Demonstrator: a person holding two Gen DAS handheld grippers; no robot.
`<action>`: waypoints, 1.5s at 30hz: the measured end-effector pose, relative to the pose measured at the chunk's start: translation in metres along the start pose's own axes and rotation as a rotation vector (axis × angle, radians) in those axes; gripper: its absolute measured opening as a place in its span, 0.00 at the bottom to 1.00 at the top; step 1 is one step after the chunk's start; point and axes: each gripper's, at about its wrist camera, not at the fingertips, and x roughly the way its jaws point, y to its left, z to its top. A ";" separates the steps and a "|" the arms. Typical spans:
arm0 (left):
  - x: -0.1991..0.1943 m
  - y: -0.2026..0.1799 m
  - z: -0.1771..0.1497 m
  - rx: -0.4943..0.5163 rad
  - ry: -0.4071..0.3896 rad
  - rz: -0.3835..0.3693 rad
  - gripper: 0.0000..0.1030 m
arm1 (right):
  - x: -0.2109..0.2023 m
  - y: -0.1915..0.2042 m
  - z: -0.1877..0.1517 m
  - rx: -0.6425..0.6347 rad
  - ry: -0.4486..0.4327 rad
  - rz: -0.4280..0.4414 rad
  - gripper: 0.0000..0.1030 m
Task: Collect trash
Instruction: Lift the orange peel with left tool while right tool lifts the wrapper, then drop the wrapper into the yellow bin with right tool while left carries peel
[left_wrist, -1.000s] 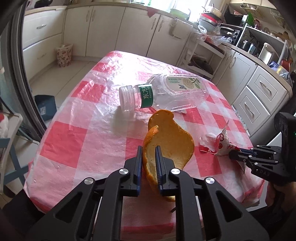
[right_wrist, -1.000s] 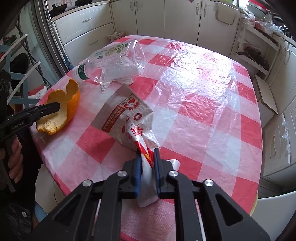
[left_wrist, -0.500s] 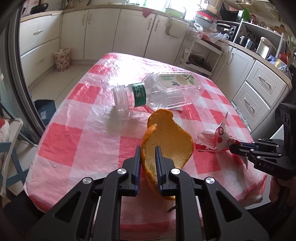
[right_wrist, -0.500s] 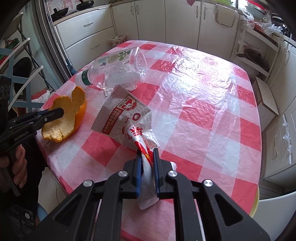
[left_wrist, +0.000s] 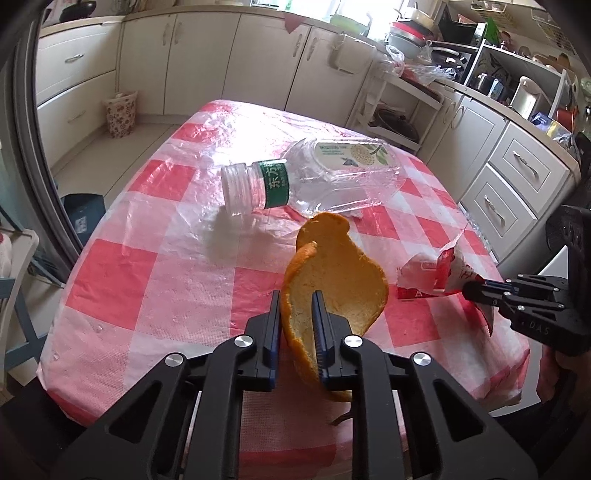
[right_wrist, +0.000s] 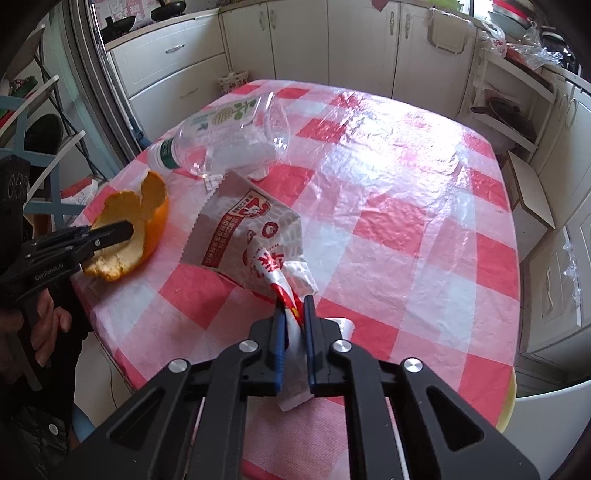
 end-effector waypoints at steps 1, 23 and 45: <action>-0.002 -0.001 0.001 0.000 -0.005 -0.003 0.14 | -0.002 -0.003 0.001 0.008 -0.007 -0.005 0.09; -0.008 -0.043 0.000 0.054 0.018 -0.063 0.08 | -0.010 -0.213 -0.109 0.796 0.125 -0.254 0.21; 0.019 -0.227 -0.015 0.069 0.147 -0.369 0.08 | -0.175 -0.179 -0.064 0.676 -0.442 -0.151 0.70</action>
